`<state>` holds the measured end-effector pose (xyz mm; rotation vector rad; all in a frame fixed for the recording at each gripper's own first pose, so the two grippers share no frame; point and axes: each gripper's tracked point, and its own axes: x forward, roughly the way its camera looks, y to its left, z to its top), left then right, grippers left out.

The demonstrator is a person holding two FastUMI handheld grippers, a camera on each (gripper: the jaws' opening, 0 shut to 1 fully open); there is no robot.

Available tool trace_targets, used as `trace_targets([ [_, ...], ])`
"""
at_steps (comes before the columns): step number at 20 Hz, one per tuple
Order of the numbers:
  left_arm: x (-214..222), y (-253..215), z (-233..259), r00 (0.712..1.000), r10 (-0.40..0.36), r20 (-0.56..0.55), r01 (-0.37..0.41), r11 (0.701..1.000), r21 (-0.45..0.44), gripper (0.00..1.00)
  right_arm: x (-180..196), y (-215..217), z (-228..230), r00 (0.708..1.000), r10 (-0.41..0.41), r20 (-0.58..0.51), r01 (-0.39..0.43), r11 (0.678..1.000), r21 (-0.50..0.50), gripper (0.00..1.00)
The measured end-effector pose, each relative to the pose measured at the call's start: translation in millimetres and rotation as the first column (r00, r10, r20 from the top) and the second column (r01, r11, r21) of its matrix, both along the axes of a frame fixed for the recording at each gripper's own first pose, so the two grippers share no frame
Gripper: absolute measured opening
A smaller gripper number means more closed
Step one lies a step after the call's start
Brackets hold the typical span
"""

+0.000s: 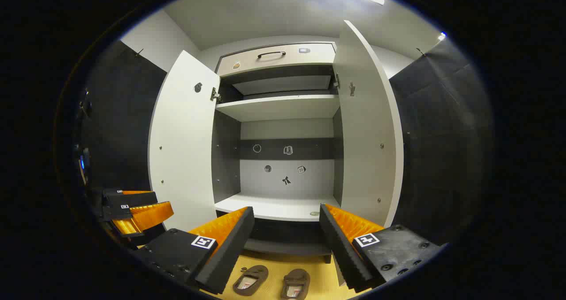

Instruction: Grab one shoe with the right hand and put it into the shoe cabinet, grab the other shoe with the left hand and put it into the shoe cabinet; then close the right door with the right hand and the left door with the left hand.

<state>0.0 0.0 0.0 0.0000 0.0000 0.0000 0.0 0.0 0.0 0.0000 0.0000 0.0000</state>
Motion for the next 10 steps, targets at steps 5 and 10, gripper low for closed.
trace_targets([
  [5, 0.9, -5.7, 0.8, 1.0, -0.025, 0.009, 0.025, 0.999, -0.02, 0.94, -3.4, -1.1, -1.7, 1.0, -0.014, -0.006, 0.014, 1.0, -0.007, 0.98],
  [10, 2.8, -5.4, -1.6, 1.0, -0.025, 0.011, 0.026, 0.999, -0.025, 0.94, -6.0, -4.0, -5.7, 0.999, -0.032, -0.019, 0.032, 0.999, -0.023, 0.98],
])
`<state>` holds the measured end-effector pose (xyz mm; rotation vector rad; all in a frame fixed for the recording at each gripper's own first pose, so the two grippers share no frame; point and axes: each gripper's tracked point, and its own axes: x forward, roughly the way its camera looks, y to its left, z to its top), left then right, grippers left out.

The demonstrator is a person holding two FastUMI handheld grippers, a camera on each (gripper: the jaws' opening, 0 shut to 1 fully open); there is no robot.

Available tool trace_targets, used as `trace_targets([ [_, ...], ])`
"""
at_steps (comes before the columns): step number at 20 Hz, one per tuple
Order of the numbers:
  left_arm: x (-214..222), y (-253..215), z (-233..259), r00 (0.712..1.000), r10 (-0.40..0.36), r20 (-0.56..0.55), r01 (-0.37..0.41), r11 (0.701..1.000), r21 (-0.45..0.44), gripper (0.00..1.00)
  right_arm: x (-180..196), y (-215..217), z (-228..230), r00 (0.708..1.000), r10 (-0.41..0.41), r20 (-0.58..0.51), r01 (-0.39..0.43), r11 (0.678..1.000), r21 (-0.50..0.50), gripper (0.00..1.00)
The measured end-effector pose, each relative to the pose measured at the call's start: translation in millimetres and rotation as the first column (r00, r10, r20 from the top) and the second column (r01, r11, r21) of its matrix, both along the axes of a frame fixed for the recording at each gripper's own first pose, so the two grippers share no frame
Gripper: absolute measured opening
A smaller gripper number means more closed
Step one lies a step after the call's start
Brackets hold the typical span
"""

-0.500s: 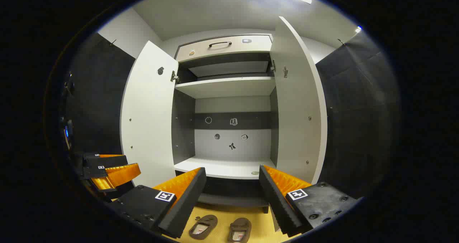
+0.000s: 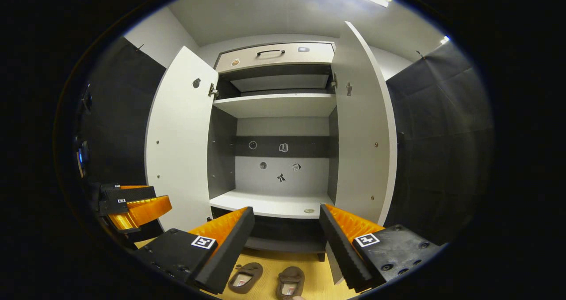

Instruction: Grab one shoe with the right hand and put it into the shoe cabinet, grab the other shoe with the left hand and put it into the shoe cabinet; then close the right door with the right hand and the left door with the left hand.

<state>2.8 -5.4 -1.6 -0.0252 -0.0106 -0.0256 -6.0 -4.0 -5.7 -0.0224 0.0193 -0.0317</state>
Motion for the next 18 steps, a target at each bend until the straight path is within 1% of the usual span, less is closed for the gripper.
trace_targets([
  [6, 0, 0, 1, 1.0, 0.0, 0.013, -0.001, 1.0, 0.018, 0.94, -3, -1, -8, 1.0, -0.014, -0.017, 0.014, 1.0, -0.002, 0.98],
  [9, 2, 3, 3, 0.999, 0.01, 0.03, -0.011, 0.999, 0.03, 0.94, -3, -3, -17, 0.998, -0.041, -0.038, 0.041, 0.999, -0.01, 0.98],
  [11, 2, 0, 0, 1.0, -0.011, 0.025, 0.01, 0.999, 0.032, 0.94, -4, -1, -25, 0.997, -0.048, -0.056, 0.047, 0.999, -0.014, 0.98],
  [14, 3, 0, -3, 0.999, -0.035, 0.023, 0.034, 0.999, 0.026, 0.94, -3, 6, -42, 0.995, -0.049, -0.088, 0.051, 0.999, 0.013, 0.98],
  [18, 10, -6, -10, 0.997, -0.078, 0.007, 0.078, 0.996, 0.052, 0.94, -2, 11, -83, 0.986, -0.055, -0.159, 0.062, 0.998, 0.035, 0.98],
])
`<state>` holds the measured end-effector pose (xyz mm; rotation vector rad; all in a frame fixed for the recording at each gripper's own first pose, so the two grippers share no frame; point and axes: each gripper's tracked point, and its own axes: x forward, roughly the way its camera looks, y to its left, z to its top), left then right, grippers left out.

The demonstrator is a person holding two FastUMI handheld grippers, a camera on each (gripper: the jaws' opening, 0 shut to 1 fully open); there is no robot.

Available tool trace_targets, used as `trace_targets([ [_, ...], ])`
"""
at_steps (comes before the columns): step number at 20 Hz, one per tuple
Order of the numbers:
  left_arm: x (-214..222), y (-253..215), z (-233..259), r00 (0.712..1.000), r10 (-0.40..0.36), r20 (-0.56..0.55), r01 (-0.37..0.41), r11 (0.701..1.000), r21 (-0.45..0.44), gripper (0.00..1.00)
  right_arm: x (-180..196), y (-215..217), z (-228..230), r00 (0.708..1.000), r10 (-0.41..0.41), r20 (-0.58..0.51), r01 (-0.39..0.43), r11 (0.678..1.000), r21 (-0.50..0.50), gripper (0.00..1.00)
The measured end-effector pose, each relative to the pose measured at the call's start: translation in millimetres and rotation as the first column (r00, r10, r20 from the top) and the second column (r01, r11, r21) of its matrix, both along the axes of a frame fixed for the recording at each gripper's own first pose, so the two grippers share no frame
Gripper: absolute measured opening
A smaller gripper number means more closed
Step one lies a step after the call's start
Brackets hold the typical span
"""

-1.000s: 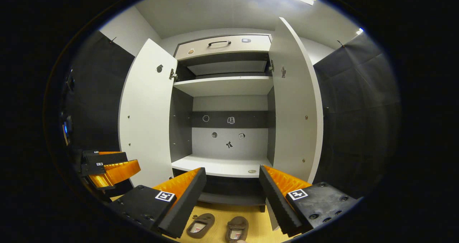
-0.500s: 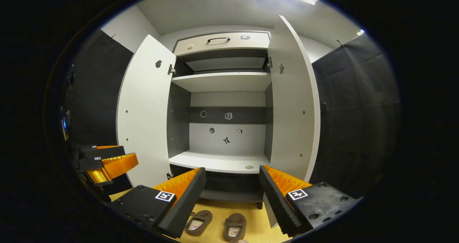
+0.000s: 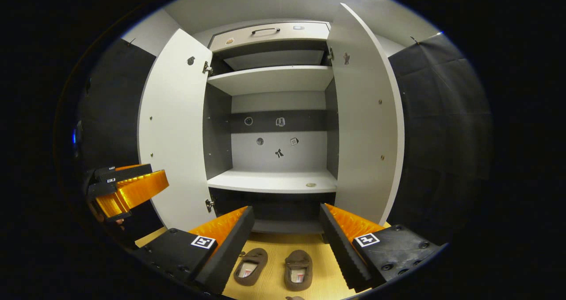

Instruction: Grab one shoe with the right hand and put it into the shoe cabinet, grab the other shoe with the left hand and put it into the shoe cabinet; then close the right door with the right hand and the left door with the left hand.

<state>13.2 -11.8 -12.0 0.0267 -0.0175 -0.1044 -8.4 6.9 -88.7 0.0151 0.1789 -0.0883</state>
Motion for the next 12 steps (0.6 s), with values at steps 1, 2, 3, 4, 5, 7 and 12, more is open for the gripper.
trace_targets([
  [1, 2, -2, -2, 1.0, -0.009, -0.003, 0.009, 1.0, 0.006, 0.94, 1, 0, -12, 1.0, -0.004, -0.013, 0.004, 1.0, -0.005, 0.98],
  [2, 4, -4, -5, 1.0, -0.014, -0.005, 0.014, 1.0, 0.009, 0.94, 2, 0, -26, 0.999, -0.006, -0.031, 0.006, 1.0, -0.013, 0.98],
  [3, 7, -6, -7, 1.0, -0.017, -0.007, 0.017, 1.0, 0.007, 0.94, 3, 1, -43, 0.998, -0.004, -0.058, 0.003, 1.0, -0.018, 0.98],
  [4, 9, -6, -10, 1.0, -0.016, -0.014, 0.016, 1.0, 0.002, 0.94, 4, 3, -63, 0.996, 0.005, -0.093, -0.006, 1.0, -0.015, 0.98],
  [5, 12, -7, -13, 1.0, -0.013, -0.021, 0.013, 1.0, -0.007, 0.94, 4, 5, -83, 0.991, 0.013, -0.132, -0.014, 1.0, -0.006, 0.98],
  [7, 18, -8, -18, 1.0, -0.001, -0.023, 0.001, 1.0, -0.026, 0.94, 5, 7, -119, 0.982, 0.025, -0.188, -0.023, 1.0, 0.012, 0.99],
  [12, 35, -3, -33, 0.998, 0.053, -0.038, -0.054, 0.998, -0.025, 0.94, 14, -2, -196, 0.958, 0.027, -0.287, -0.025, 1.0, 0.011, 0.99],
])
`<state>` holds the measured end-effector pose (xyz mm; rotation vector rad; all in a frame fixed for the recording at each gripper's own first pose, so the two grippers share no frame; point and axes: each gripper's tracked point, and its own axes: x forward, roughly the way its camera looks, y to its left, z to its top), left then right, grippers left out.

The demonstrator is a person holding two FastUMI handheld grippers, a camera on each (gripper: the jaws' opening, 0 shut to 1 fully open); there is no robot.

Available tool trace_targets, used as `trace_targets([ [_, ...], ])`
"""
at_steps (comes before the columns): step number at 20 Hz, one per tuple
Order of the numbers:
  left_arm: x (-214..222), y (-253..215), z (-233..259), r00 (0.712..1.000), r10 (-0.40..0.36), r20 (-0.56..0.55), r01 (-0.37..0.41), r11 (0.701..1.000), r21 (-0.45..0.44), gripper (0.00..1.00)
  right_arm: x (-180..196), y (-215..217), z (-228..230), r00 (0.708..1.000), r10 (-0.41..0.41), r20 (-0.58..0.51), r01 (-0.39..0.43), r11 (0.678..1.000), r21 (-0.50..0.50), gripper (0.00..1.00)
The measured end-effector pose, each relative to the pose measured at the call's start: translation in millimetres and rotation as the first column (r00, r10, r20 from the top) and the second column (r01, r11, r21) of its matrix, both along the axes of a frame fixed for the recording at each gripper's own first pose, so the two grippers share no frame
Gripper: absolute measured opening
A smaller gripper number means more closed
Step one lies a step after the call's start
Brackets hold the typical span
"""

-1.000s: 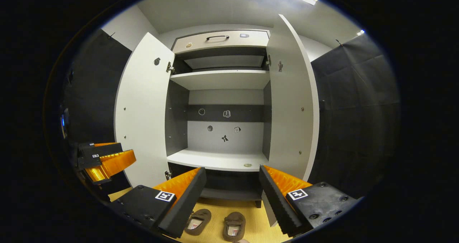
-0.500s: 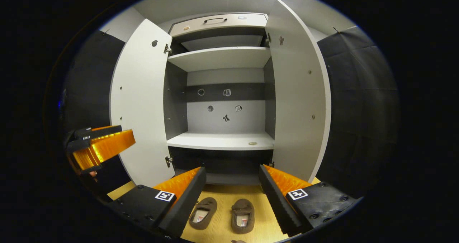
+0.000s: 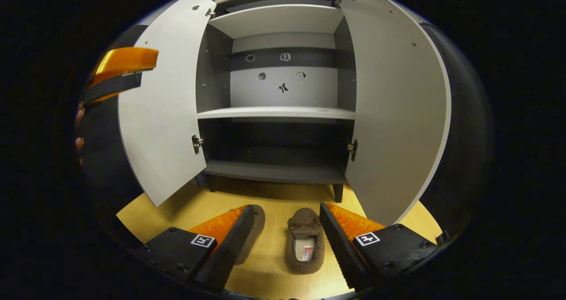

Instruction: Grab one shoe with the right hand and put it into the shoe cabinet, grab the other shoe with the left hand and put it into the shoe cabinet; then close the right door with the right hand and the left door with the left hand.

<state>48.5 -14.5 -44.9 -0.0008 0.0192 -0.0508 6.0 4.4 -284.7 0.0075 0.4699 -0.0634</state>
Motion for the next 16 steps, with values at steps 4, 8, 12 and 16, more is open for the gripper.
trace_targets([
  [4, 10, 3, -15, 0.999, 0.039, -0.028, -0.039, 0.999, 0.005, 0.94, 5, -4, -52, 0.997, -0.012, -0.077, 0.014, 1.0, 0.026, 0.99],
  [8, 19, 2, -31, 0.997, 0.055, -0.055, -0.056, 0.998, -0.013, 0.94, 5, -6, -99, 0.989, -0.03, -0.146, 0.039, 0.998, 0.058, 0.96],
  [12, 29, 6, -50, 0.993, 0.079, -0.093, -0.08, 0.997, -0.012, 0.95, 9, -11, -136, 0.979, -0.043, -0.201, 0.056, 0.997, 0.059, 0.97],
  [16, 38, 8, -66, 0.988, 0.093, -0.124, -0.094, 0.996, -0.003, 0.95, 20, -14, -157, 0.973, -0.053, -0.224, 0.071, 0.995, 0.076, 0.85],
])
